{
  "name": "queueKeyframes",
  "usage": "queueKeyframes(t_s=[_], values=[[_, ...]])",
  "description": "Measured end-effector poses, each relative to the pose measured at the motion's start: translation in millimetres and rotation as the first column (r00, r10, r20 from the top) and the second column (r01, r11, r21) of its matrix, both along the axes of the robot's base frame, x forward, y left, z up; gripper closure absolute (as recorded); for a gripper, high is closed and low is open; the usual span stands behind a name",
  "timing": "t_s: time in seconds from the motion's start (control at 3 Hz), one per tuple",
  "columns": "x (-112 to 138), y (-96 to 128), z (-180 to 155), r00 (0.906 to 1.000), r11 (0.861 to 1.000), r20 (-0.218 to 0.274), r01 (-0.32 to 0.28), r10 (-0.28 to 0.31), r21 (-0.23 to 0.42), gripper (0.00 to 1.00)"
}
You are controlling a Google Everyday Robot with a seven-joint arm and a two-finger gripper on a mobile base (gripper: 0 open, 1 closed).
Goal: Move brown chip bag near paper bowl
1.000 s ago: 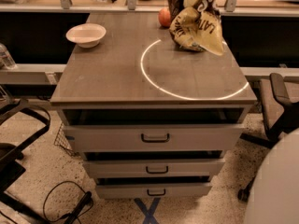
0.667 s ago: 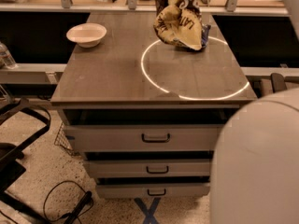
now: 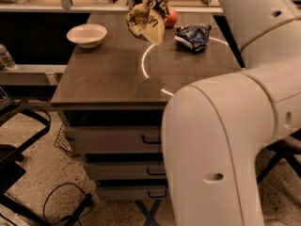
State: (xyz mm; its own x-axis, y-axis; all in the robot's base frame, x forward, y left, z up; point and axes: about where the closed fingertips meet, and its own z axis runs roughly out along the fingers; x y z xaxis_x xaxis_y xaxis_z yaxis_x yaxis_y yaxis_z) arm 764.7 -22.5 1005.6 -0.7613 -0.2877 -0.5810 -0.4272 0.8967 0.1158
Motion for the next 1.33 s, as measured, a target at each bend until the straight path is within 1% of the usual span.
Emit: queueKeyframes(t_s=[0.33, 1.0, 1.33], values=[[17.0, 18.5, -11.7, 1.0, 0.999, -0.005, 0.008, -0.007, 0.031, 1.0], [40.5, 64.5, -46.3, 0.999, 0.996, -0.043, -0.011, 0.015, 0.087, 1.0], [41.9, 65.7, -49.7, 0.9988, 0.996, -0.045, -0.012, 0.016, 0.085, 0.82]])
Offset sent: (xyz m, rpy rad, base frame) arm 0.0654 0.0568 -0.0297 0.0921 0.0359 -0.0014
